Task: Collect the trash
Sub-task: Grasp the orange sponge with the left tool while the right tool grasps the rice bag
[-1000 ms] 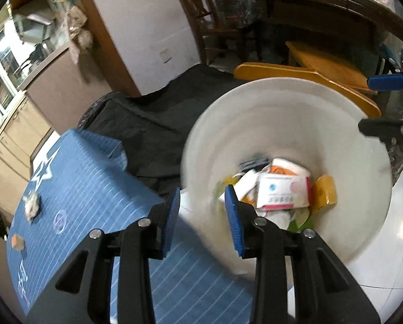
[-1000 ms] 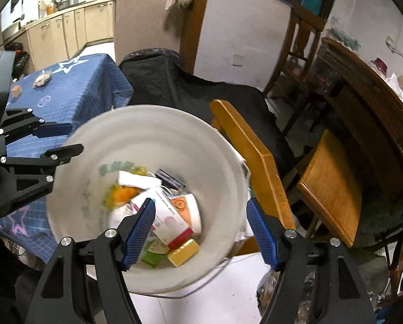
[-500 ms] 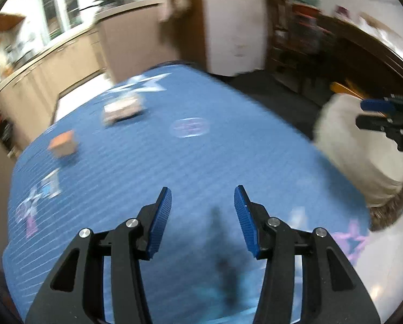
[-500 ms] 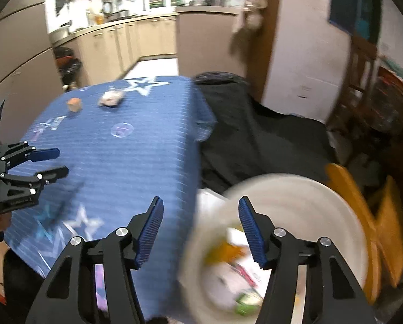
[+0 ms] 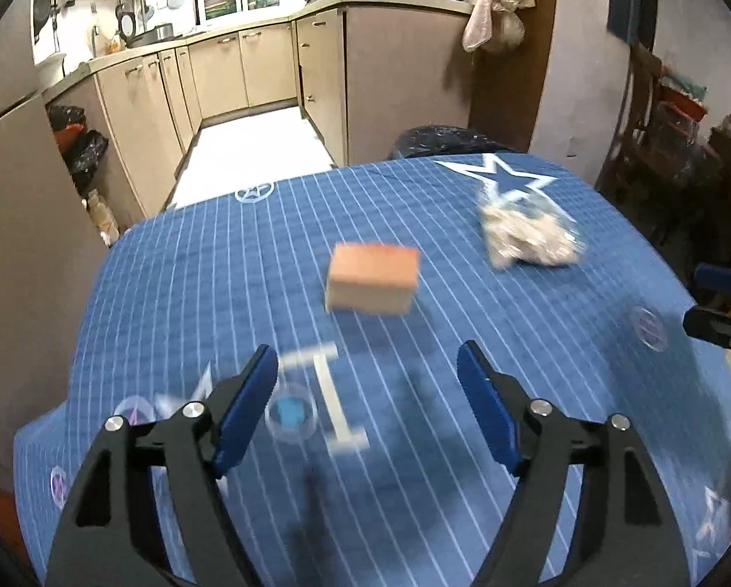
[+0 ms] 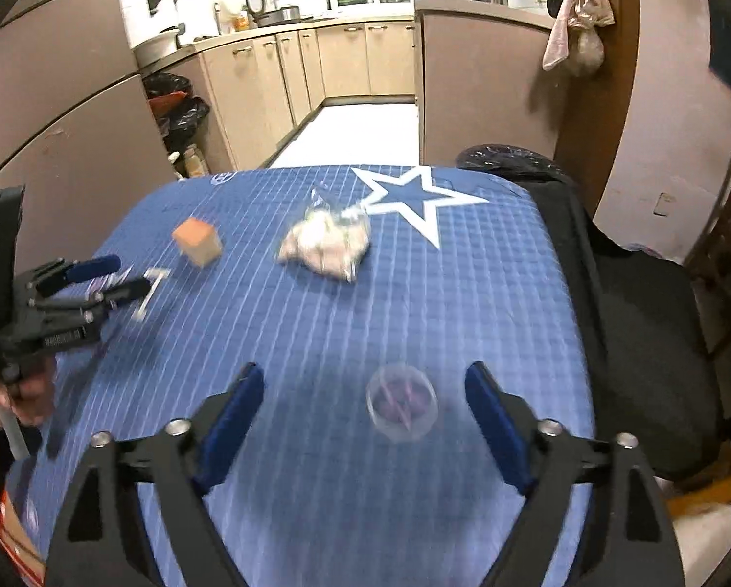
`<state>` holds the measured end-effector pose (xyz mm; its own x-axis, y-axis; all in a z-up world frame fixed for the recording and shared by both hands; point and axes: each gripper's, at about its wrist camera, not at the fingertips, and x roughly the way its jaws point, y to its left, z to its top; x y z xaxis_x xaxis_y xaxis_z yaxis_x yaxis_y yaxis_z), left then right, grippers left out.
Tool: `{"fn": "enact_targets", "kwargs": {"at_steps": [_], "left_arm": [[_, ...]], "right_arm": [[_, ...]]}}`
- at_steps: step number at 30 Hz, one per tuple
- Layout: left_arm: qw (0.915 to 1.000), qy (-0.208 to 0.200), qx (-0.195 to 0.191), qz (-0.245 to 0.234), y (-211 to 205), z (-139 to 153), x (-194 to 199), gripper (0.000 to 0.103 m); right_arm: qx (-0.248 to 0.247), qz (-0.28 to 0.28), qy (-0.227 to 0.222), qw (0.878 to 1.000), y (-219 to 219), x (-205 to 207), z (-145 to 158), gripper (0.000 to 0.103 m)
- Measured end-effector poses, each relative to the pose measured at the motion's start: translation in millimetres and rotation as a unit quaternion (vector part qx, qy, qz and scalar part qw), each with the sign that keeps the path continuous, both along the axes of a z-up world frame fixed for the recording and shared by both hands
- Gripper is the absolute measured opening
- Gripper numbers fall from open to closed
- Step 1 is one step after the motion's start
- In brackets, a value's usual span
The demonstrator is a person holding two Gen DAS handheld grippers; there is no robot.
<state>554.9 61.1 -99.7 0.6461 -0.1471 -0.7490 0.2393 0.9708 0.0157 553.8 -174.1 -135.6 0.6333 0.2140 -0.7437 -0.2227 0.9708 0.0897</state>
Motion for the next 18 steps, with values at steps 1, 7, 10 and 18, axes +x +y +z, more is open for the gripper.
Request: {"fn": "enact_targets", "kwargs": {"at_steps": [1,7,10,18], "left_arm": [[1.0,0.003,0.0,-0.002,-3,-4,8,0.076],[0.9994,0.022,0.025,0.005,-10,-24,46,0.076],[0.9994,0.031,0.012,0.009,-6,-25,54,0.068],[0.9992,0.022,0.025,-0.02,-17,-24,63,0.047]], "right_arm": [[0.006,0.003,0.003,1.0,6,13,-2,0.093],[-0.011,0.004,0.014,1.0,29,67,-18,0.098],[-0.024,0.004,0.022,0.999,39,87,-28,0.097],[-0.05,0.008,0.033,0.998,50,115,-47,0.05]]}}
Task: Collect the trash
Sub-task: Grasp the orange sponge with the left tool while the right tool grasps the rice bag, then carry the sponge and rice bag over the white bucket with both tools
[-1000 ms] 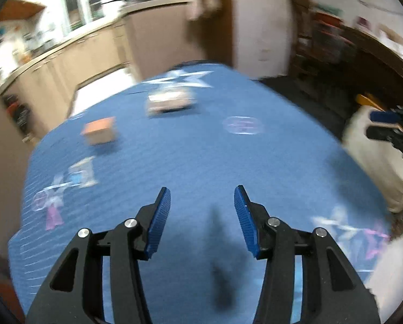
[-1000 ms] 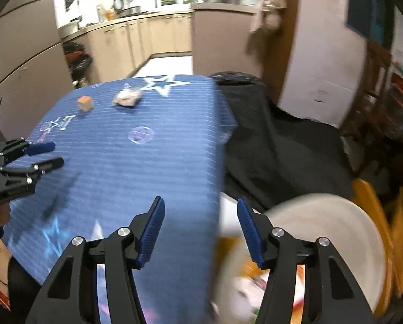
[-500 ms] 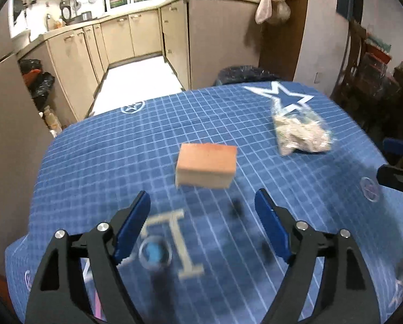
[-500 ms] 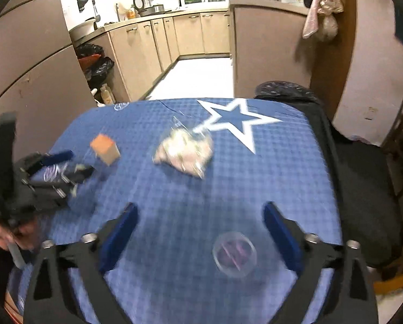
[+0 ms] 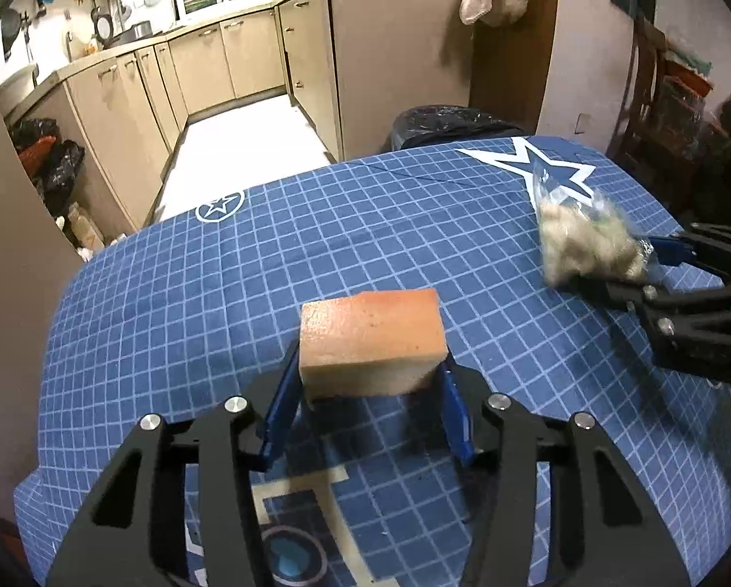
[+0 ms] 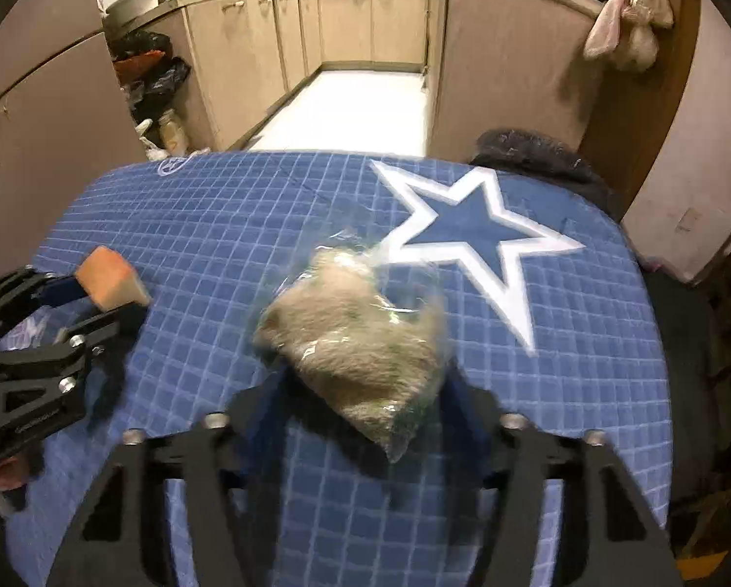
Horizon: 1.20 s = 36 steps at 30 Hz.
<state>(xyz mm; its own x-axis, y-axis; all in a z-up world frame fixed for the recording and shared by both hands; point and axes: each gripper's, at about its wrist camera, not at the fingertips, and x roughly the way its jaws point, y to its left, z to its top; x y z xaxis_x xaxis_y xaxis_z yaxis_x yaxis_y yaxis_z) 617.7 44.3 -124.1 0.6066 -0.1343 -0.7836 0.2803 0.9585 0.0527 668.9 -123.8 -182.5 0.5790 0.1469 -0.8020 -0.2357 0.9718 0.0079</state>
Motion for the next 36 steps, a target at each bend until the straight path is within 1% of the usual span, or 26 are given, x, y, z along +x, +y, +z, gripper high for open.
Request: {"fn": "enact_targets", "kwargs": {"at_steps": [1,4,8,10,13,18,22,25,26,30,32,36], "left_arm": [[1.0,0.0,0.0,0.0,0,0,0,0.047],[1.0,-0.001,0.0,0.0,2,-1,-3,0.045],[1.0,-0.006,0.0,-0.006,5,-1,-21,0.043],[0.9999,-0.007,-0.012,-0.008,7,1,-35,0.043],[0.9999,-0.009,-0.008,-0.004,9,3,-53,0.043],[0.9999,-0.01,0.006,-0.001,5,9,-100,0.042],[0.9996,-0.011,0.012,-0.022,-9,14,-151,0.043],[0.9993,-0.002,0.011,-0.035,-20,13,-181,0.043],[0.999,-0.003,0.013,-0.042,-26,14,-197,0.043],[0.9983,-0.009,0.015,-0.055,-44,14,-238,0.043],[0.9976,-0.015,0.021,-0.063,-55,12,-263,0.043],[0.9968,-0.002,0.004,-0.079,-73,10,-295,0.043]], "right_arm": [[0.0,-0.003,-0.003,1.0,0,1,0,0.044],[0.001,0.003,-0.01,1.0,-1,-6,-1,0.036],[0.007,0.007,-0.014,1.0,-12,-35,-1,0.034],[0.008,0.009,-0.017,1.0,-18,-58,0,0.034],[0.015,0.002,-0.014,1.0,-31,-90,1,0.034],[0.024,0.014,0.0,1.0,-48,-154,2,0.034],[0.036,0.029,0.009,0.999,-61,-210,3,0.034],[0.042,0.035,0.016,0.998,-71,-255,3,0.034],[0.045,0.036,0.018,0.998,-74,-266,3,0.034],[0.059,0.034,0.023,0.997,-92,-323,1,0.034],[0.063,0.029,0.023,0.997,-99,-343,1,0.034],[0.072,0.02,0.013,0.997,-113,-389,1,0.034]]}}
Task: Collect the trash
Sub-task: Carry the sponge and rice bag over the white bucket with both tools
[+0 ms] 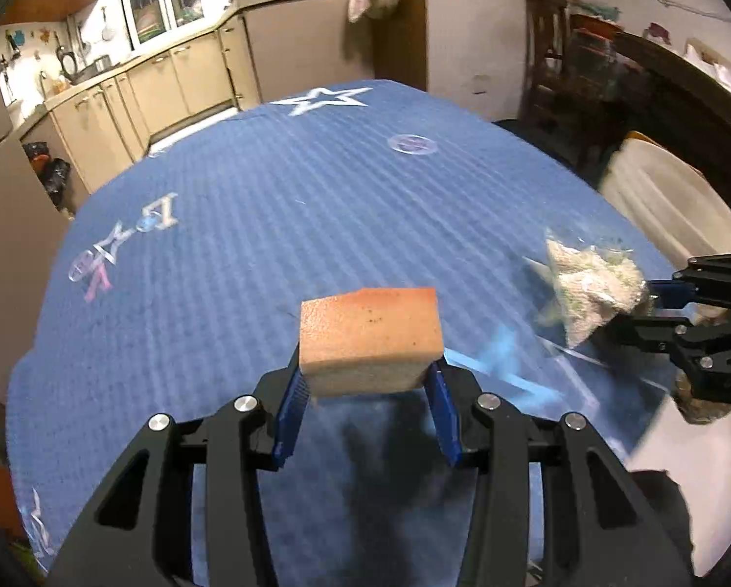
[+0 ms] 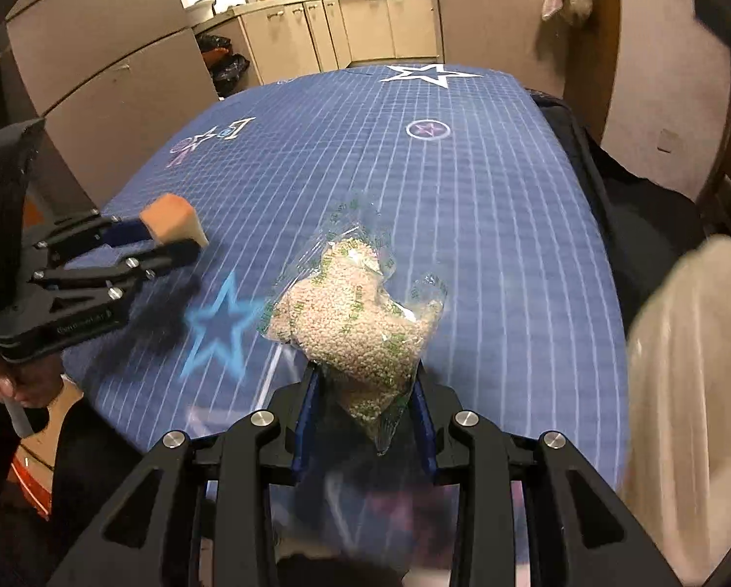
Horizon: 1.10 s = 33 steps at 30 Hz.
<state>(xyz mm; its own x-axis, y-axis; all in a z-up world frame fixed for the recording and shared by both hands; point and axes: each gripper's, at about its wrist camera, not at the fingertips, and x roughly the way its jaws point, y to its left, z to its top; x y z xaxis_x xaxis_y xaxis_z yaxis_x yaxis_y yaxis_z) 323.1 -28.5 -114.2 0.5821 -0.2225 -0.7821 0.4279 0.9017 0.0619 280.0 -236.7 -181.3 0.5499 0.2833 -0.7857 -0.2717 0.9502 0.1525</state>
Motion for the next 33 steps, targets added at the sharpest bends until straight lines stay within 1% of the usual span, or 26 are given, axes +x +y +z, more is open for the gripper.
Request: {"fn": "enact_targets", "kwargs": {"at_steps": [3,7,8,13,16,19,20,23,25,27,29,33], "left_arm": [[0.9997,0.012,-0.012,-0.018,-15,2,-18,0.043],[0.9983,0.012,-0.017,-0.054,-46,6,-34,0.043],[0.9978,0.008,-0.013,-0.065,-58,8,-36,0.043],[0.9943,-0.001,-0.006,-0.106,-102,16,-33,0.043],[0.9901,-0.01,-0.006,-0.14,-142,27,-27,0.043],[0.9853,-0.025,-0.002,-0.169,-175,39,-25,0.043],[0.9824,-0.029,-0.005,-0.184,-192,45,-22,0.043],[0.9769,-0.036,-0.008,-0.21,-224,58,-20,0.043],[0.9731,-0.033,-0.016,-0.228,-244,65,-20,0.043],[0.969,-0.035,-0.014,-0.244,-267,70,-16,0.043],[0.9658,-0.035,-0.01,-0.257,-288,72,-10,0.043],[0.96,-0.017,-0.011,-0.279,-315,74,0,0.043]], "right_arm": [[0.005,-0.016,-0.013,1.0,-15,-34,2,0.034],[0.014,-0.042,-0.027,0.999,-42,-69,12,0.034],[0.018,-0.052,-0.033,0.998,-54,-78,17,0.034],[0.009,-0.097,-0.062,0.993,-104,-103,45,0.034],[-0.005,-0.136,-0.077,0.988,-144,-116,62,0.034],[-0.018,-0.171,-0.084,0.981,-183,-121,75,0.034],[-0.02,-0.185,-0.085,0.979,-198,-124,79,0.034],[-0.028,-0.21,-0.086,0.974,-233,-125,87,0.034],[-0.031,-0.222,-0.083,0.971,-252,-122,92,0.034],[-0.029,-0.231,-0.078,0.969,-273,-119,94,0.034],[-0.038,-0.24,-0.073,0.967,-289,-115,96,0.034],[-0.038,-0.245,-0.054,0.967,-311,-95,97,0.034]]}}
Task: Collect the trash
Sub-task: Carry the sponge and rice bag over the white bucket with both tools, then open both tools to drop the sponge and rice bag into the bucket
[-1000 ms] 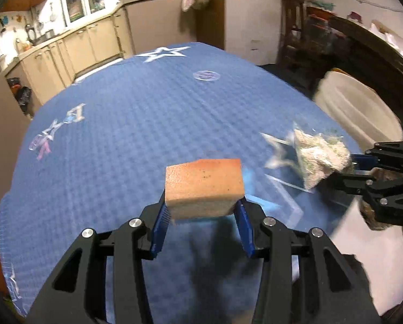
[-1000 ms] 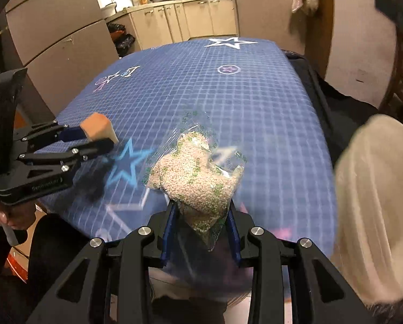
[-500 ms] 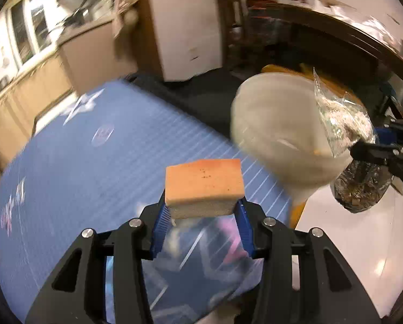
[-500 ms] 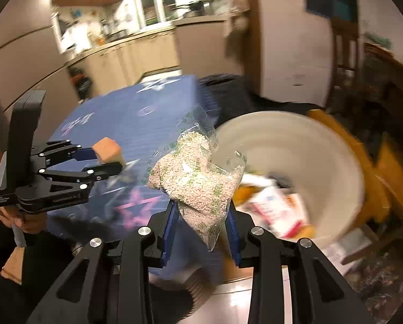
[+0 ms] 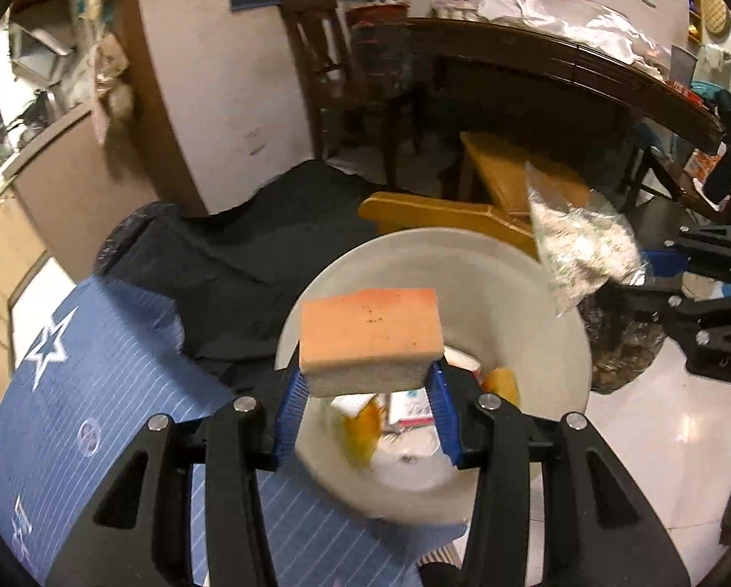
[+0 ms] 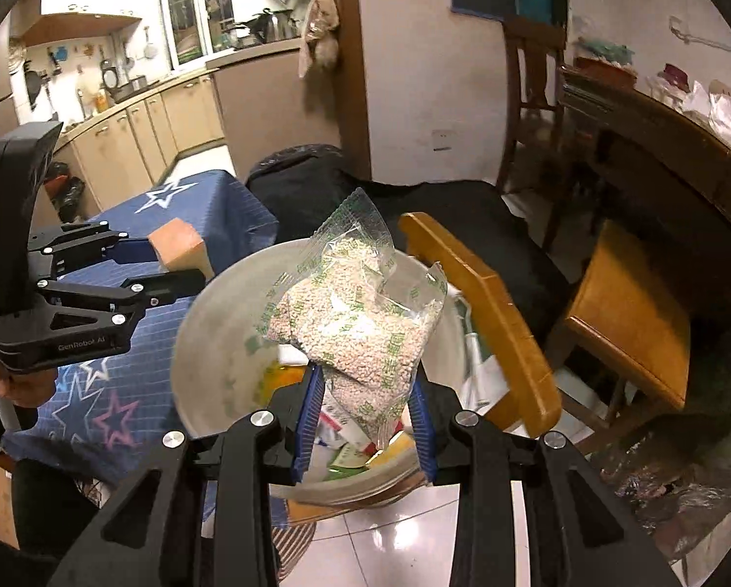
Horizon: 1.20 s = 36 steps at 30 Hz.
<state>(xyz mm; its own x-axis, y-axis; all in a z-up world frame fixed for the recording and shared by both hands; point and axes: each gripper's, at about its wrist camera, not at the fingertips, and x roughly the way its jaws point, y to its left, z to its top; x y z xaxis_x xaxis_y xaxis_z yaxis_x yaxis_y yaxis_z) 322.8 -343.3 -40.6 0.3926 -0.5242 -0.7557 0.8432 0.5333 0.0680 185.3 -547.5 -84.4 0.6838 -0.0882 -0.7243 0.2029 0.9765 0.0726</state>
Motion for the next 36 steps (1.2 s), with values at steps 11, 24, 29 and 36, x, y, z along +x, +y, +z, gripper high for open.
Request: {"fn": "enact_targets", "kwargs": {"at_steps": [11,24,29,36], "left_arm": [[0.9959,0.035,0.079,-0.029,-43,-46,28,0.043],[0.9929,0.034,0.108,-0.036,-51,-60,33,0.044],[0.9916,0.024,0.123,-0.032,-52,-64,37,0.044],[0.9901,0.007,0.137,-0.032,-54,-64,37,0.044]], "right_arm": [[-0.023,0.018,0.11,0.994,-2,83,-41,0.034],[-0.03,0.037,0.159,0.986,6,105,-64,0.034],[-0.036,0.039,0.168,0.984,7,108,-65,0.034],[-0.039,0.044,0.169,0.984,9,111,-63,0.035]]}}
